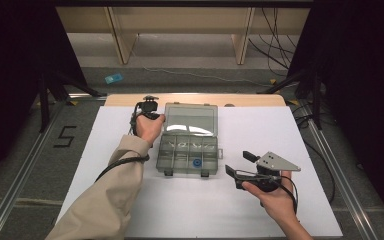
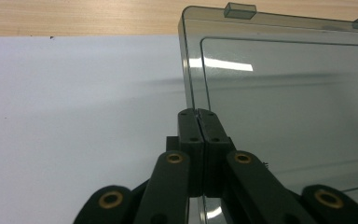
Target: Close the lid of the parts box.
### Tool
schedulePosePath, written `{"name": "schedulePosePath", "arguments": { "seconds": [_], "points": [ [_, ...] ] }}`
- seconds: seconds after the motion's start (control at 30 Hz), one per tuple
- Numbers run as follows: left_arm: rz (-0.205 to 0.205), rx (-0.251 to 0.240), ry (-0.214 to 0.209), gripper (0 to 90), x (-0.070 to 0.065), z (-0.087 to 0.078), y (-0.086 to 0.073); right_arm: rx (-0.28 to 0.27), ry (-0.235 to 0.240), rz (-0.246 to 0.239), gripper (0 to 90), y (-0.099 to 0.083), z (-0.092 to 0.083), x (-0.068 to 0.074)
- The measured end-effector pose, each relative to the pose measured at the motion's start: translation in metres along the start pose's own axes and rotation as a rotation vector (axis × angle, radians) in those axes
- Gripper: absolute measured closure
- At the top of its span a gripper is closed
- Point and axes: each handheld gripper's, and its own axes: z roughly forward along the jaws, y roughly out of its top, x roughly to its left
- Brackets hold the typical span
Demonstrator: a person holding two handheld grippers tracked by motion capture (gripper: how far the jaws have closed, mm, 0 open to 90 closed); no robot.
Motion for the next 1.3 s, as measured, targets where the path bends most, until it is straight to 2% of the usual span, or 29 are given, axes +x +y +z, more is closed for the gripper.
{"name": "schedulePosePath", "arguments": {
  "seconds": [0.03,0.07,0.1,0.13,0.17,0.27,0.3,0.37,0.43,0.47,0.53,0.57,0.63,0.67,0.73,0.8,0.9,0.93,0.97,1.0,1.03,1.13,1.2,1.23,1.27,1.3],
  "points": [
    [-0.002,-0.009,0.000,89.4,0.000,0.000,0.000,0.018,-0.013,-0.010,21.0,0.001,-0.001,-0.001],
    [0.003,-0.009,-0.004,89.4,0.000,-0.001,0.000,0.008,-0.006,-0.002,21.1,0.001,0.001,-0.002],
    [-0.006,-0.010,0.000,89.5,-0.001,-0.001,0.000,0.005,-0.021,-0.008,21.1,0.002,0.002,-0.003],
    [-0.012,-0.011,-0.001,89.5,-0.001,-0.002,0.000,0.005,-0.016,-0.003,21.2,0.003,0.003,-0.004],
    [0.002,-0.011,-0.002,89.5,0.000,-0.002,0.000,0.013,-0.021,-0.001,21.4,0.004,0.003,-0.005],
    [-0.003,-0.018,-0.005,89.5,0.000,-0.004,0.000,-0.003,-0.036,-0.004,21.8,0.007,0.007,-0.008],
    [0.008,-0.015,-0.006,89.5,0.000,-0.005,0.000,0.015,-0.053,-0.011,21.9,0.009,0.007,-0.011],
    [0.015,-0.014,-0.010,89.5,0.000,-0.007,0.000,0.008,-0.056,-0.003,22.0,0.011,0.010,-0.013],
    [-0.004,-0.028,-0.009,89.6,-0.001,-0.007,0.000,0.003,-0.062,-0.007,22.2,0.013,0.015,-0.017],
    [-0.011,-0.029,-0.009,89.6,-0.002,-0.008,0.000,0.018,-0.069,-0.010,22.2,0.015,0.015,-0.018],
    [0.021,-0.018,-0.014,89.7,0.001,-0.009,0.000,0.008,-0.066,-0.004,22.3,0.017,0.020,-0.020],
    [0.010,-0.030,-0.012,89.7,0.000,-0.009,0.000,0.015,-0.082,-0.011,22.4,0.020,0.022,-0.021],
    [-0.008,-0.040,-0.015,89.7,-0.001,-0.010,-0.001,0.026,-0.085,-0.026,22.6,0.024,0.026,-0.024],
    [0.009,-0.040,-0.015,89.7,0.000,-0.010,-0.001,0.023,-0.087,-0.017,22.7,0.026,0.031,-0.026],
    [0.001,-0.037,-0.017,89.6,0.000,-0.012,-0.002,0.034,-0.087,-0.009,23.0,0.030,0.035,-0.028],
    [0.016,-0.039,-0.020,89.6,0.001,-0.012,-0.002,0.030,-0.105,-0.026,23.9,0.035,0.043,-0.033],
    [-0.004,-0.051,-0.018,89.7,0.000,-0.013,-0.003,0.031,-0.100,-0.010,25.2,0.043,0.058,-0.037],
    [0.024,-0.035,-0.020,89.6,0.002,-0.015,-0.003,0.037,-0.119,-0.018,25.7,0.046,0.062,-0.040],
    [0.033,-0.035,-0.021,89.7,0.002,-0.015,-0.003,0.033,-0.113,-0.002,26.0,0.048,0.070,-0.042],
    [0.004,-0.056,-0.021,89.6,0.000,-0.015,-0.003,0.035,-0.121,-0.001,26.4,0.050,0.074,-0.044],
    [-0.005,-0.055,-0.021,89.6,-0.001,-0.015,-0.003,0.045,-0.126,0.002,26.7,0.052,0.079,-0.047],
    [0.010,-0.052,-0.025,89.6,0.000,-0.017,-0.003,0.081,-0.144,0.037,29.1,0.058,0.097,-0.054],
    [0.018,-0.054,-0.027,89.7,0.000,-0.017,-0.004,0.097,-0.159,0.044,30.9,0.060,0.107,-0.058],
    [0.014,-0.057,-0.028,89.7,0.000,-0.017,-0.004,0.113,-0.171,0.044,31.8,0.060,0.114,-0.060],
    [0.009,-0.060,-0.029,89.7,0.001,-0.017,-0.004,0.134,-0.177,0.075,33.1,0.061,0.120,-0.060],
    [-0.001,-0.064,-0.028,89.7,0.000,-0.016,-0.005,0.156,-0.183,0.083,35.5,0.061,0.125,-0.062]
  ]
}}
